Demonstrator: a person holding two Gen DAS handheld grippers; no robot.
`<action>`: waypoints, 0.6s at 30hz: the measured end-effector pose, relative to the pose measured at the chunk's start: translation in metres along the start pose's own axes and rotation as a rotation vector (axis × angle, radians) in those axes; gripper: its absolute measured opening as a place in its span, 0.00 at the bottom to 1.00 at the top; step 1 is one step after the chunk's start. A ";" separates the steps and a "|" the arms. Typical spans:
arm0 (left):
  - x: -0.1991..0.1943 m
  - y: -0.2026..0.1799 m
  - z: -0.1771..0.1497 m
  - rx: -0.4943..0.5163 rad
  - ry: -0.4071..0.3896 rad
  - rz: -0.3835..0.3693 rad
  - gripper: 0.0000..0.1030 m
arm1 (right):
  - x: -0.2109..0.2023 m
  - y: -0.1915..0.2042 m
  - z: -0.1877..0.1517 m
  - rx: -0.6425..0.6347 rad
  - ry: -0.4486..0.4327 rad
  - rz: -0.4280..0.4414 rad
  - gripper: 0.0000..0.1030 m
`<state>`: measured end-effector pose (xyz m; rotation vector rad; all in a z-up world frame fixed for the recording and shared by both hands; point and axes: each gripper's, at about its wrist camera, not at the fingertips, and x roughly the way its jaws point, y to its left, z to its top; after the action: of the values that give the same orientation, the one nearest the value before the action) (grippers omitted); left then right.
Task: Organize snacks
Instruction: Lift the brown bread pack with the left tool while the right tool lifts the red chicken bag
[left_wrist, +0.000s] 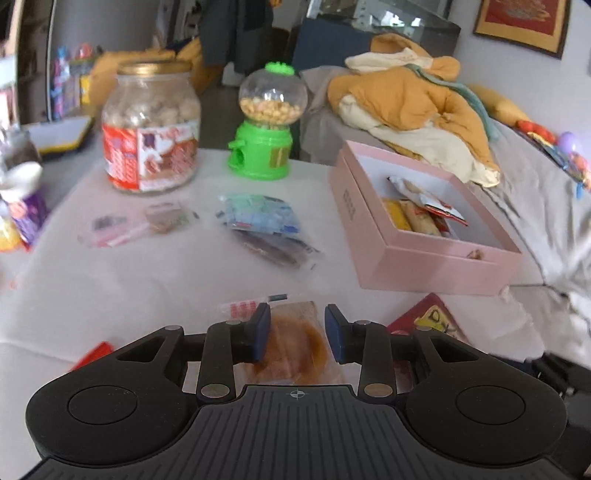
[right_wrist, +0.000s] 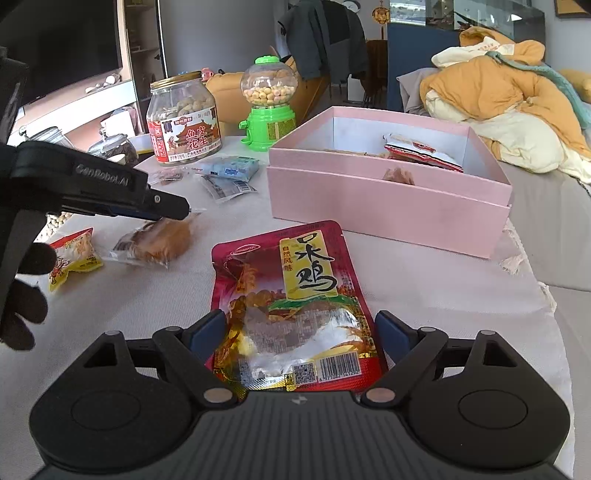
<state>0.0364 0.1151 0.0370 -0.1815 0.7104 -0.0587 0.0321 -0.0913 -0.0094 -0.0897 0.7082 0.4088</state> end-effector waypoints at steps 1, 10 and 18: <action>-0.005 -0.002 -0.003 0.020 -0.011 0.028 0.36 | 0.000 0.000 0.000 0.001 0.000 0.000 0.85; 0.007 -0.027 -0.004 0.144 0.017 0.034 0.37 | 0.003 0.003 0.000 -0.018 0.007 -0.010 0.89; 0.012 -0.025 -0.005 0.174 0.042 0.123 0.50 | 0.003 0.004 0.000 -0.022 0.009 -0.008 0.90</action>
<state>0.0425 0.0882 0.0307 0.0298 0.7530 -0.0067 0.0330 -0.0869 -0.0108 -0.1149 0.7117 0.4091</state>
